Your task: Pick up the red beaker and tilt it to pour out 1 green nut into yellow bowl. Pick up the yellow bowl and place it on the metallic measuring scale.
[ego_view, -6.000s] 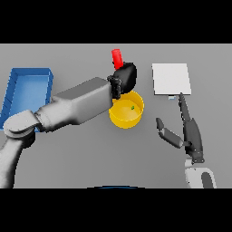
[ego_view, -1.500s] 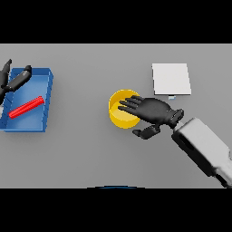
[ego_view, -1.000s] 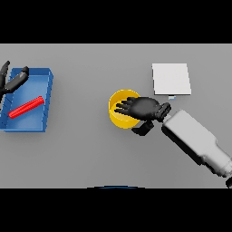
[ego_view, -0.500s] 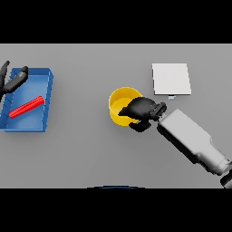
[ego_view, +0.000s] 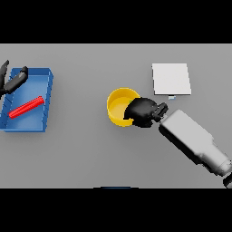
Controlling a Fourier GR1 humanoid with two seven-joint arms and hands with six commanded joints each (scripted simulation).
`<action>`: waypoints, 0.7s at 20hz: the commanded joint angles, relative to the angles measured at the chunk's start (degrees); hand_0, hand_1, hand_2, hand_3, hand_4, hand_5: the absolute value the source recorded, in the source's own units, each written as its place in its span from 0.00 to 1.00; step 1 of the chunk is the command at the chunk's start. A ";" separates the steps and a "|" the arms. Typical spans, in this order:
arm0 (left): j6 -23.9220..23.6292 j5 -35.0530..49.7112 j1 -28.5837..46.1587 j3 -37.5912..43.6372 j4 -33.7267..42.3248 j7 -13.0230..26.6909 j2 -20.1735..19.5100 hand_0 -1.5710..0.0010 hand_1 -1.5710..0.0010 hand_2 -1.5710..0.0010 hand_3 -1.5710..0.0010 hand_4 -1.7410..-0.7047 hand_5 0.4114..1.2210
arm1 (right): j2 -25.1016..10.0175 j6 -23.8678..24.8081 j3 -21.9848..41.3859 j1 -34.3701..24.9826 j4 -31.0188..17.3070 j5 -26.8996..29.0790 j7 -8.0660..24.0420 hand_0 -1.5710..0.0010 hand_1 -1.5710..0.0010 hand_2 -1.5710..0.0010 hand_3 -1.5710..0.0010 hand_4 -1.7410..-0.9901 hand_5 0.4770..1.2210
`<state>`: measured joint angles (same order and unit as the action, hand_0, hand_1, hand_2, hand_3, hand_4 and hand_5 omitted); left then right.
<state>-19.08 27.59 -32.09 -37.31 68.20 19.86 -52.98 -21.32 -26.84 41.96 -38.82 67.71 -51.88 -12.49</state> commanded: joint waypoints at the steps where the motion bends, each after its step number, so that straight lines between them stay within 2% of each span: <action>1: -0.01 -0.01 -0.19 -0.07 -0.06 0.35 0.16 1.00 1.00 1.00 1.00 0.99 0.35 | -0.10 0.16 -0.20 -0.15 -0.09 0.13 -0.22 0.06 0.06 0.18 0.22 0.04 0.97; 6: 0.64 0.40 -1.15 0.43 -1.07 0.90 0.26 1.00 1.00 1.00 1.00 0.99 0.35 | -1.76 -1.45 -2.04 0.38 2.81 1.95 0.21 0.02 0.02 0.15 0.15 0.01 0.99; 9: 0.55 0.45 -0.53 0.44 -1.77 0.23 0.73 1.00 1.00 1.00 1.00 0.98 0.35 | -2.45 -3.21 -4.30 -0.43 4.77 3.65 2.13 0.01 0.01 0.12 0.18 0.01 0.99; 12: 0.94 0.01 -0.89 0.00 -1.26 0.59 0.41 1.00 1.00 1.00 1.00 0.98 0.34 | -5.07 -5.07 -6.88 -0.12 9.27 5.36 2.68 0.00 0.01 0.09 0.23 0.00 1.00; 14: 0.77 -0.41 -1.05 -0.32 -1.08 0.96 0.27 1.00 1.00 1.00 1.00 0.99 0.34 | -5.42 -4.53 -8.60 -1.58 9.27 4.96 5.52 0.00 0.00 0.07 0.25 0.00 1.00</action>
<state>-18.30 27.18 -33.15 -37.63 67.12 20.83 -52.70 -26.76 -31.32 33.34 -40.44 76.98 -46.99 -6.78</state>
